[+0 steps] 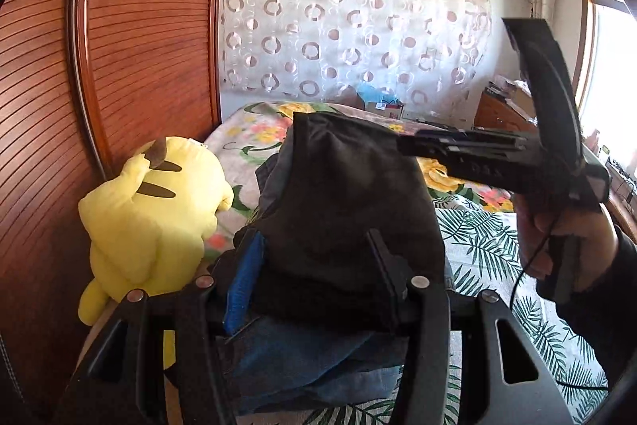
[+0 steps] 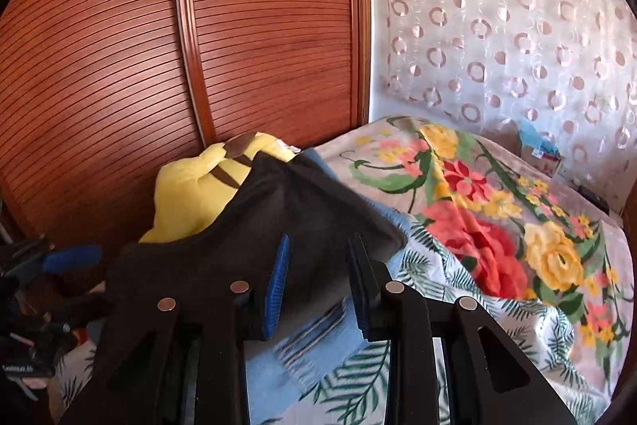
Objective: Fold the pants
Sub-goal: 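Lower the shorts onto the folded blue jeans and open both tools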
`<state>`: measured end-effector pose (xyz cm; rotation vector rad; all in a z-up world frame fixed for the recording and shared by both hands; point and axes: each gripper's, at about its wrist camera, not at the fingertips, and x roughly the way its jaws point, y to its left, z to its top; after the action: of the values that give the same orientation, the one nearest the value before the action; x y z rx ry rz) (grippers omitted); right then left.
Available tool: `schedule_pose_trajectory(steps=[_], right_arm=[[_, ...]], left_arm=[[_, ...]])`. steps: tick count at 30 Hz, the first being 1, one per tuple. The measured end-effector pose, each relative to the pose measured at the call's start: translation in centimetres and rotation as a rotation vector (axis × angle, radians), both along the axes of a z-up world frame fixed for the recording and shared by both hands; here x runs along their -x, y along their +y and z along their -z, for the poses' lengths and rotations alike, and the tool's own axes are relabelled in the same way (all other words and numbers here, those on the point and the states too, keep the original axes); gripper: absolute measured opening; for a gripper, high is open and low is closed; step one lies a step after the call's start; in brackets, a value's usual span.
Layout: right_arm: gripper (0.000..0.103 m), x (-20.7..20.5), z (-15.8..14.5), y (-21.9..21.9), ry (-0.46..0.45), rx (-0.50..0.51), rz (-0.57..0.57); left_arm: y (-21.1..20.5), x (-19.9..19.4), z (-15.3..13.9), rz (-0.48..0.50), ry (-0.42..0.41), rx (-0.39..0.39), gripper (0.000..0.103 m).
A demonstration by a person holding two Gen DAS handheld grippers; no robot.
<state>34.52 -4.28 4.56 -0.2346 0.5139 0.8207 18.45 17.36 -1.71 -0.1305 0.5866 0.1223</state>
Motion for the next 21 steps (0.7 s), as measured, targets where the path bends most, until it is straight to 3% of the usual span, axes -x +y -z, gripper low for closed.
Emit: schedule_pose_trajectory(steps=[8, 12, 14, 17, 21], right_arm=[[0.03, 3.1, 0.2, -2.3, 0.014, -0.015, 0.015], [0.03, 4.6, 0.1, -2.9, 0.015, -0.024, 0.023], [0.03, 5.3, 0.0, -2.9, 0.015, -0.028, 0.026], [0.037, 6.1, 0.0, -3.3, 0.015, -0.032, 0.029], [0.047, 6.7, 0.1, -3.5, 0.019, -0.041, 0.031]], left_arm=[[-0.2, 1.1, 0.2, 0.002, 0.021, -0.023, 0.056], [-0.1, 1.9, -0.1, 0.005, 0.009, -0.024, 0.082], [-0.1, 2.1, -0.2, 0.006, 0.009, -0.032, 0.083], [-0.1, 2.8, -0.5, -0.002, -0.004, -0.04, 0.1], [0.0, 3.0, -0.3, -0.031, 0.007, -0.071, 0.103]])
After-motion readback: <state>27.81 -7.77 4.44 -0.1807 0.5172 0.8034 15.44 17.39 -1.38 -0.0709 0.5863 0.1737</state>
